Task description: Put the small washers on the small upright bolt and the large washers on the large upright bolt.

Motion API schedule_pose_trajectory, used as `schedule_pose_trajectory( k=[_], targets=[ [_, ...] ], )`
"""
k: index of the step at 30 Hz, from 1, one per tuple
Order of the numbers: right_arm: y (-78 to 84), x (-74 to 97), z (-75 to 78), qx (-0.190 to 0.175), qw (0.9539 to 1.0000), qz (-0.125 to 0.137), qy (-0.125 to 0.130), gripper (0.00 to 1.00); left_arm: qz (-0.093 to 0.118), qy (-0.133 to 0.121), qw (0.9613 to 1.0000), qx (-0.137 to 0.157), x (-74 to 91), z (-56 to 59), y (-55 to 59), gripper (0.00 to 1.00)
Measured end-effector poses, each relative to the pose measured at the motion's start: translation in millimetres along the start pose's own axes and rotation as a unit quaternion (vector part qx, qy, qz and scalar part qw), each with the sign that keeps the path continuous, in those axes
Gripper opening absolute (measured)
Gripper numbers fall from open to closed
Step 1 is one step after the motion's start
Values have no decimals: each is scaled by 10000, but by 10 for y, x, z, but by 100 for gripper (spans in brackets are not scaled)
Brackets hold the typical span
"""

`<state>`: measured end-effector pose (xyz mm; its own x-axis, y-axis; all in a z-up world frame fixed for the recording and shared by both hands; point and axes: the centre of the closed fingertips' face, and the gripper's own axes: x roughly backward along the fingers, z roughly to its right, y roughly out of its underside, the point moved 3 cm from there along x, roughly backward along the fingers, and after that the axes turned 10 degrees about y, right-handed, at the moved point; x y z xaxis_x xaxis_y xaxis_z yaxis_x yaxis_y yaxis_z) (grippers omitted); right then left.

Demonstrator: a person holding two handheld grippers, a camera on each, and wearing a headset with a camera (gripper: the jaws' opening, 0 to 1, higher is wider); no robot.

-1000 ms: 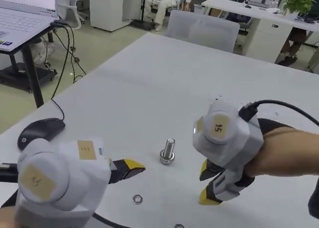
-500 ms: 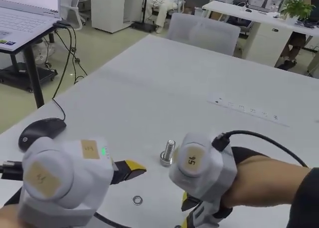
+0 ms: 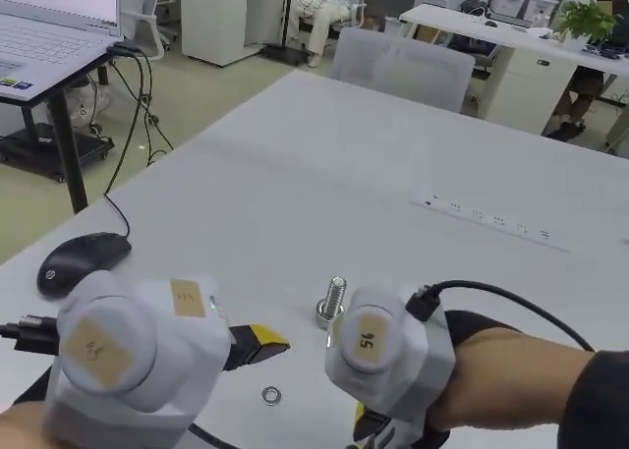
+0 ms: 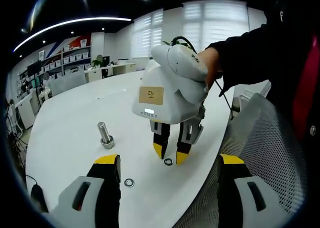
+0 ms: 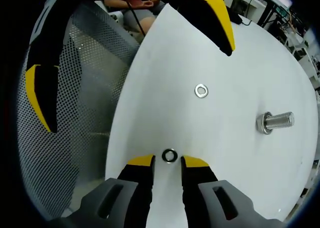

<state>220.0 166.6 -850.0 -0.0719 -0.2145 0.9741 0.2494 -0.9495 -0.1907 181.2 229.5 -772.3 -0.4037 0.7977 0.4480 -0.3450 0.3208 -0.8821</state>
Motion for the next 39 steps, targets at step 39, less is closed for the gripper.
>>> schedule_pose_trajectory(
  k=[39],
  targets=[
    [-31, -14, -27, 421, 9988, -9, 229, 14, -62, 62, 10000, 9, 16, 21, 30, 78]
  ],
)
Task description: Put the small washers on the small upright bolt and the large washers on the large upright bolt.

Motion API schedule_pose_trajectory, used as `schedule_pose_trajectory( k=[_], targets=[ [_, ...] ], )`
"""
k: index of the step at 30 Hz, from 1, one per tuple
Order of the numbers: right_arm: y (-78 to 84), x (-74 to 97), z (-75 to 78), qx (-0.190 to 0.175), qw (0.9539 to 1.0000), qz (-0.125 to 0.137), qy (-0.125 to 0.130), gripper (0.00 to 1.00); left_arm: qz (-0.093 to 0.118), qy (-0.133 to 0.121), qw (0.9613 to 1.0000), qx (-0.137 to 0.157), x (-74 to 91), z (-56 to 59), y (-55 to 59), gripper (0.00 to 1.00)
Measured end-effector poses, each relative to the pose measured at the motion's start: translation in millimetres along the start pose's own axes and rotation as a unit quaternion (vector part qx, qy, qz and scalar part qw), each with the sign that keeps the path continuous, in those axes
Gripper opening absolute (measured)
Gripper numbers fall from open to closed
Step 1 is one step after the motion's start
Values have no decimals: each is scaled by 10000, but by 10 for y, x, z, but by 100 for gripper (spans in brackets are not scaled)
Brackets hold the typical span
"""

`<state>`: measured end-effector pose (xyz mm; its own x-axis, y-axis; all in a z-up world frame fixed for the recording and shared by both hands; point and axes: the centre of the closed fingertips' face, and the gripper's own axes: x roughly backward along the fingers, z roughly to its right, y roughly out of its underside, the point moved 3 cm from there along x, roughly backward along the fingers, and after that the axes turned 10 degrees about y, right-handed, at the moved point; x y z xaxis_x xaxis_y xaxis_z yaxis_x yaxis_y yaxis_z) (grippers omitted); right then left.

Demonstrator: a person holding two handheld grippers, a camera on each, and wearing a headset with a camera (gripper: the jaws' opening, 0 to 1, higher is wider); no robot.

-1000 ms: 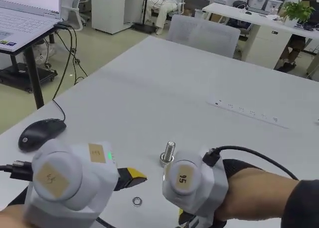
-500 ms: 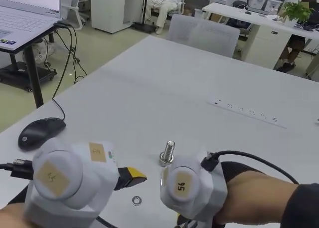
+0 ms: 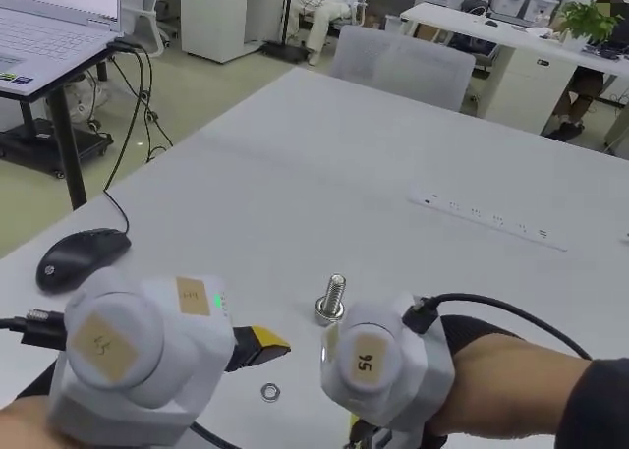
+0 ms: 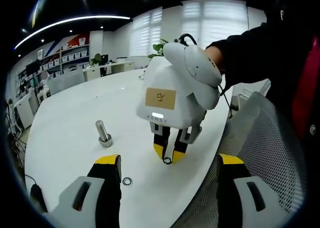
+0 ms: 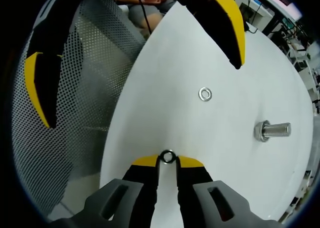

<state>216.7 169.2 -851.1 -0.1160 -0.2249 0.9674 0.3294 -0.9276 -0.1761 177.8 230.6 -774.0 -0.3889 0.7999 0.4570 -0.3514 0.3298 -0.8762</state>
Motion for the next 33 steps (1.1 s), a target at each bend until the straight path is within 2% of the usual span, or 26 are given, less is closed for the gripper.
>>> schedule_pose_trajectory(
  k=[12, 15, 18, 22, 27, 33],
  targets=[
    [2, -5, -8, 105, 9998, -145, 57, 14, -8, 5, 10000, -11, -6, 6, 0, 78],
    [9, -4, 4, 42, 9999, -131, 31, 14, -7, 2, 10000, -9, -7, 6, 0, 78],
    [17, 3, 17, -277, 9996, -33, -85, 13, -9, 8, 10000, -6, -8, 8, 0, 78],
    [75, 10, 34, -229, 9996, -142, -50, 13, -11, 9, 10000, -3, -9, 11, 0, 78],
    [102, 107, 140, -379, 9992, -81, 29, 13, -16, 17, 10000, 9, -11, 13, 1, 77],
    [120, 303, 277, -507, 9986, 2, 156, 13, -20, 28, 10000, 15, -12, 17, 1, 77]
  ],
)
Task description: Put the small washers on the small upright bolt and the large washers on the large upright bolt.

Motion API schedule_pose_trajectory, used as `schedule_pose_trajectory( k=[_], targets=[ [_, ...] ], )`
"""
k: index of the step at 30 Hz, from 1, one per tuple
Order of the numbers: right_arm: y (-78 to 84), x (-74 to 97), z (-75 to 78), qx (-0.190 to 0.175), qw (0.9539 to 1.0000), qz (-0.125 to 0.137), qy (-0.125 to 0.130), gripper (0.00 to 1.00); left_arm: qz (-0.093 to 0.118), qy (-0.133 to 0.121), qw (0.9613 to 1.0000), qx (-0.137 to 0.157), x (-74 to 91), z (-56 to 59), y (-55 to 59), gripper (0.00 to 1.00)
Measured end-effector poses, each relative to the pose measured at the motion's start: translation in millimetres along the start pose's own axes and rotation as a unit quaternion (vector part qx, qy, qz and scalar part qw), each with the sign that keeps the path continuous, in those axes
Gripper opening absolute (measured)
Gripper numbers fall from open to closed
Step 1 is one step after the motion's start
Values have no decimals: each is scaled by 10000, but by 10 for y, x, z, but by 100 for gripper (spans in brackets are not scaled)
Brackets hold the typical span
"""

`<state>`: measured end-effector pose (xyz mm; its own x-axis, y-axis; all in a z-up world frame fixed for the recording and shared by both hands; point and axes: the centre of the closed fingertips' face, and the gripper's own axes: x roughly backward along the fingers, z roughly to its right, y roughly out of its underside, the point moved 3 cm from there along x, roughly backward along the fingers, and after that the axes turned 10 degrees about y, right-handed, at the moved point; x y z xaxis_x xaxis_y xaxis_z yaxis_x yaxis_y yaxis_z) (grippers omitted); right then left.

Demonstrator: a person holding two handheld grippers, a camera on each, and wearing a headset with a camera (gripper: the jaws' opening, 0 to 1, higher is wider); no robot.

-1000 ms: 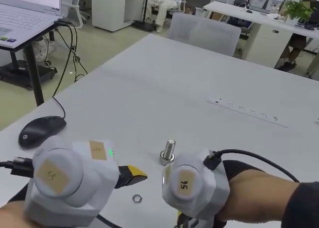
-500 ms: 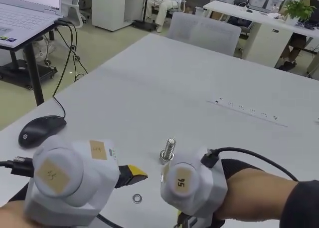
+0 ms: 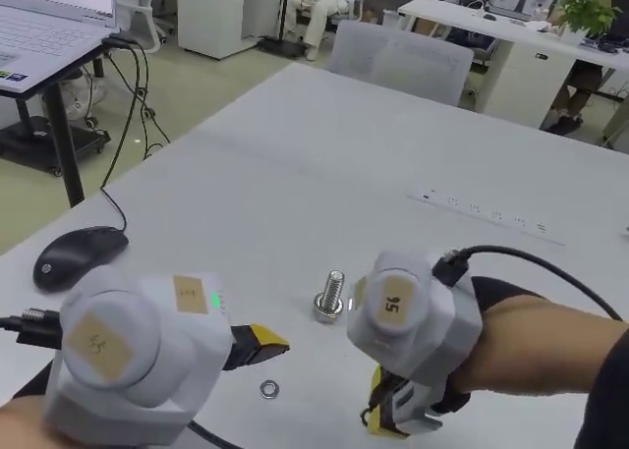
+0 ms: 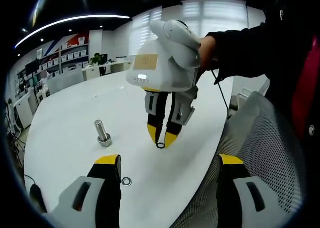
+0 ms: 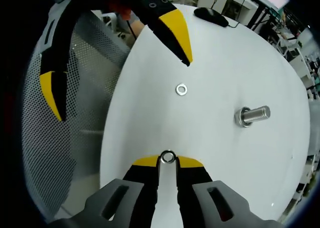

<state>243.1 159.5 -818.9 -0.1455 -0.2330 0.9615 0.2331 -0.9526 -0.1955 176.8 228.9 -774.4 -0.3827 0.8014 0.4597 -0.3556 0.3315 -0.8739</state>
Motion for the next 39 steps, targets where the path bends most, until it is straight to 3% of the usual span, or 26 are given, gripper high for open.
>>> schedule_pose_trajectory(
  k=[11, 22, 27, 39],
  targets=[
    [215, 386, 381, -414, 9982, 124, 407, 13, -25, 25, 10000, 12, -2, 1, 10, 77],
    [512, 661, 703, -653, 9948, 48, 779, 13, -81, 65, 9999, 34, -20, -4, 30, 77],
    [624, 706, 773, -761, 9933, -18, 871, 13, -94, 64, 9999, 53, -22, -13, 36, 77],
    [864, 640, 847, -976, 9911, -200, 888, 13, -152, 70, 9998, 91, -32, -26, 56, 77]
  ],
)
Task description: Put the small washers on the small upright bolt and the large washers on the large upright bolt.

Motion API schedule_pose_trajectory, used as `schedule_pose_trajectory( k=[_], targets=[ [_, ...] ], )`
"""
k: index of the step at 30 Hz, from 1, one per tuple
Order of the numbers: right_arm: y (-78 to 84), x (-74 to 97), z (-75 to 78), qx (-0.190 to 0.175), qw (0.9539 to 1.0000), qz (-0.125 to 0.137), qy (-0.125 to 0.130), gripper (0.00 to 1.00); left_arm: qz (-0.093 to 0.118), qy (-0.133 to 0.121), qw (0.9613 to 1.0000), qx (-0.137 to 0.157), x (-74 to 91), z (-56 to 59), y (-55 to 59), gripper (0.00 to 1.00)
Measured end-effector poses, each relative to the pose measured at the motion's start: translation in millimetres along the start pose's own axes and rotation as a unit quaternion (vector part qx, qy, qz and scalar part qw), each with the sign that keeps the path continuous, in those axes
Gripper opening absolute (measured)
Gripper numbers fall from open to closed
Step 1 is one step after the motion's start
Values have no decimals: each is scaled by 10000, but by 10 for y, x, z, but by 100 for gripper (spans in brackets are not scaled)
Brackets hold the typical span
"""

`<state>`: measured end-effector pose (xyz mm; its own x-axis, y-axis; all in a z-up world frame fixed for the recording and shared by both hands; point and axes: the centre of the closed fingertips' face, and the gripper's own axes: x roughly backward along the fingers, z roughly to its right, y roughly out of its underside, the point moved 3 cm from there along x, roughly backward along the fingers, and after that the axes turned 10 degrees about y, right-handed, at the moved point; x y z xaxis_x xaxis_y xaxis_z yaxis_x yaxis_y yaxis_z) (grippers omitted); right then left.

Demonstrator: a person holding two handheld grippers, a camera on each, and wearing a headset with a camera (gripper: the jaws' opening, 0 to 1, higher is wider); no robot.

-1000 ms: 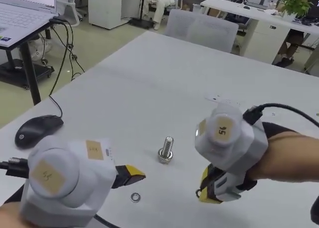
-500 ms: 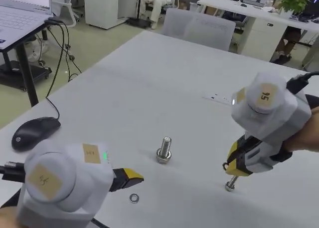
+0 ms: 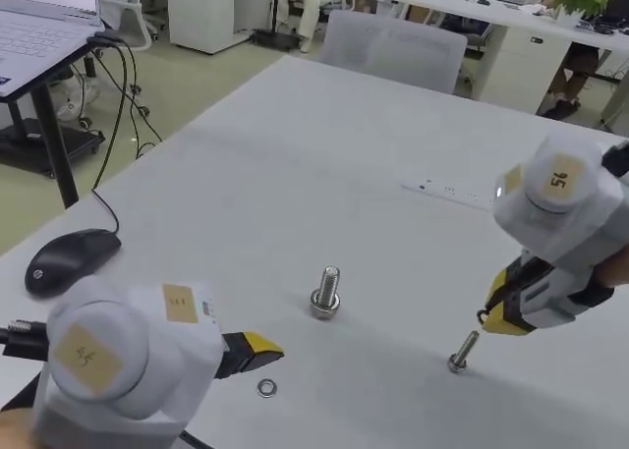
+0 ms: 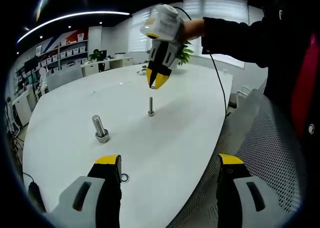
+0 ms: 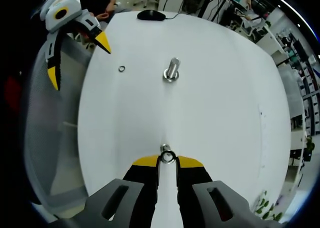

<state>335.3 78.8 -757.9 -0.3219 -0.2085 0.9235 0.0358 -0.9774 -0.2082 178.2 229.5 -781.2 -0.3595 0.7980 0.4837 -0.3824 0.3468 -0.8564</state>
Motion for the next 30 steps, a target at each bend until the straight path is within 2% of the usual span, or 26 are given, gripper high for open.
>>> schedule_pose_trajectory(
  k=[12, 30],
  targets=[
    [61, -202, -16, 11, 9998, -134, -143, 13, -36, -12, 10000, 30, -2, 8, 20, 77],
    [84, -305, -33, 14, 9994, -209, -265, 13, -51, -33, 10000, 41, 11, 21, 32, 77]
  ],
)
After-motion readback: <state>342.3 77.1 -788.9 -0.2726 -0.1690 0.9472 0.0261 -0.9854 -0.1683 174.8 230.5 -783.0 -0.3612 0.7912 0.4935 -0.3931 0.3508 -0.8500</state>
